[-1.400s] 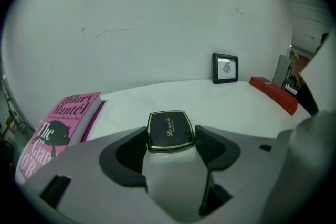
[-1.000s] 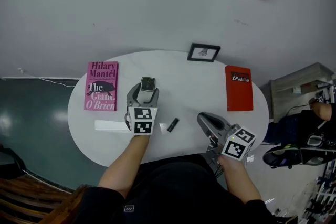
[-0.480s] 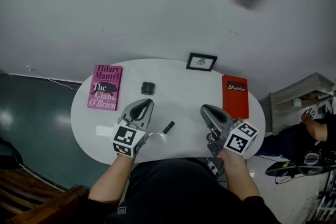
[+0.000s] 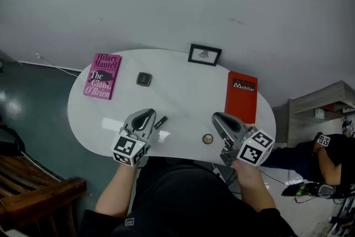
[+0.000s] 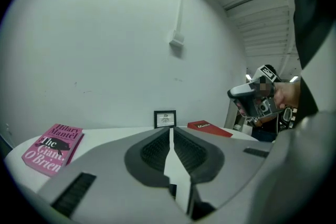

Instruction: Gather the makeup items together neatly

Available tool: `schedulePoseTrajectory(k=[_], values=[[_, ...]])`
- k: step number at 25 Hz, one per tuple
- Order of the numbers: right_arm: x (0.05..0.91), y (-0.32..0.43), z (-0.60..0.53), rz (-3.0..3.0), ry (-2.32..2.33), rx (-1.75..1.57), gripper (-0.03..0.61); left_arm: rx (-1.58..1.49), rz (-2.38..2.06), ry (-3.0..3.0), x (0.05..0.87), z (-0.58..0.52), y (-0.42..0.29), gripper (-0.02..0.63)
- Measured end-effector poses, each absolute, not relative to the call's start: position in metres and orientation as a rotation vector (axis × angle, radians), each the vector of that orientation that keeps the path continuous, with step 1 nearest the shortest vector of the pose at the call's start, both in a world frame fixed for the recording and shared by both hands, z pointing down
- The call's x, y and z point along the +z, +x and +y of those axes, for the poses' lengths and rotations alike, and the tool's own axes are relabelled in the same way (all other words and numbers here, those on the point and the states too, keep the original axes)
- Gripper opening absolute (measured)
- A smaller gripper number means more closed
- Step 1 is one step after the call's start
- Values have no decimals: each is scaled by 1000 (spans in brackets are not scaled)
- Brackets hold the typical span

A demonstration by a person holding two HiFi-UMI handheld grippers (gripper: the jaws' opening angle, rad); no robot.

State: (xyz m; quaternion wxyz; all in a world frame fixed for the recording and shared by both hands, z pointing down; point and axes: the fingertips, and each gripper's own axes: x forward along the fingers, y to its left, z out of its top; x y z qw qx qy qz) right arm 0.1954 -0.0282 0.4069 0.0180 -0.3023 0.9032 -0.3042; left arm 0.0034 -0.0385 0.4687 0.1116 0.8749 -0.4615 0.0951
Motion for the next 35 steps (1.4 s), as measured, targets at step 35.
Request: schedulePoseTrajectory(k=[35], values=[[427, 172, -31, 2879, -820, -1083, 37, 961, -1187, 2210, 651, -9, 3, 98]])
